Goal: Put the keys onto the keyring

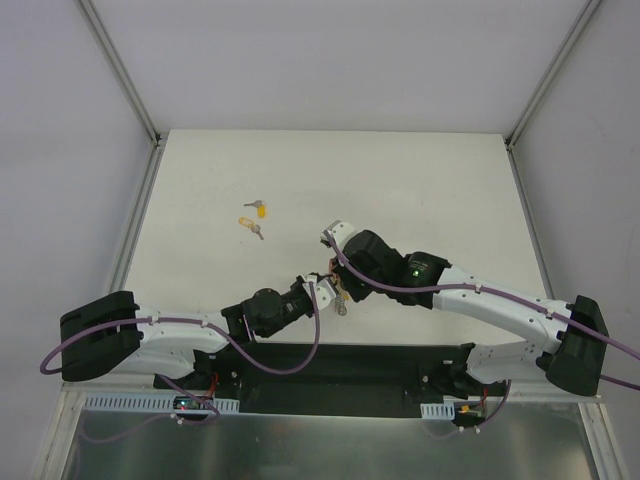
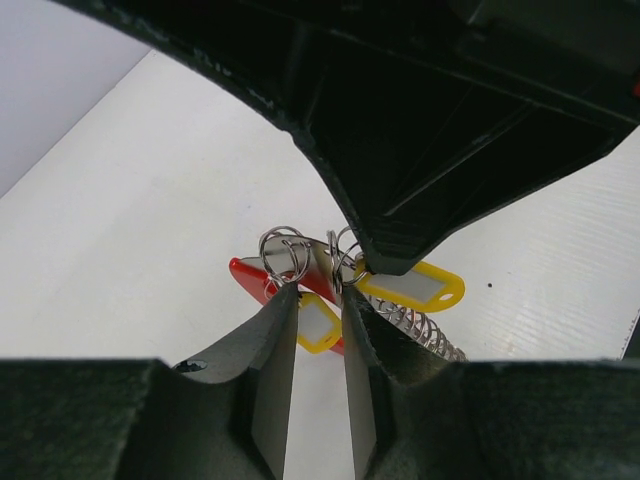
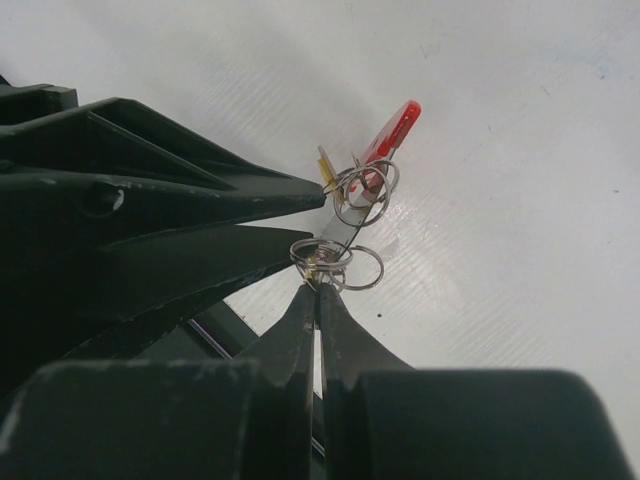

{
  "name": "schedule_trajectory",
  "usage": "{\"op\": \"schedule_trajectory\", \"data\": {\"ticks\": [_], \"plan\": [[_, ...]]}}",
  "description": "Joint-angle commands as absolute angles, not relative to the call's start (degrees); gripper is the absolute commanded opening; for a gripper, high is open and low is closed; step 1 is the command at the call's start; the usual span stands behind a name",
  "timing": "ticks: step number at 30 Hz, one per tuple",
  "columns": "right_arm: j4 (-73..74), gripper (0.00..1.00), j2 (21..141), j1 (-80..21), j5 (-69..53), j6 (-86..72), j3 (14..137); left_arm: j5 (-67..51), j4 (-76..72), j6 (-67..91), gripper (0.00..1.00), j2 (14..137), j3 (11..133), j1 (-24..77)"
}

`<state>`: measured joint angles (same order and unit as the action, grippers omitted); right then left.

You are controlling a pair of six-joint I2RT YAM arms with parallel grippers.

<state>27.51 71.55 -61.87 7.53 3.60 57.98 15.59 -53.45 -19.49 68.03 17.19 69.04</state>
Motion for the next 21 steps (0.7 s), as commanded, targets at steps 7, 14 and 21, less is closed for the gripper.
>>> {"op": "schedule_trajectory", "data": {"ticks": [7, 14, 21], "plan": [[28.3, 0.01, 72.1, -62.6, 7.6, 2.5, 61.3, 15.9, -60.9, -20.2, 0.21, 68.7, 18.5, 69.4], [28.3, 0.01, 72.3, -62.6, 7.8, 2.4, 61.3, 13.2, -61.6, -20.2, 0.05, 68.6, 17.9, 69.4], [29.2, 0.01, 72.2, -62.6, 9.6, 2.5, 61.3, 10.8, -60.8, -20.3, 0.0, 68.0, 17.6, 69.4]]}}
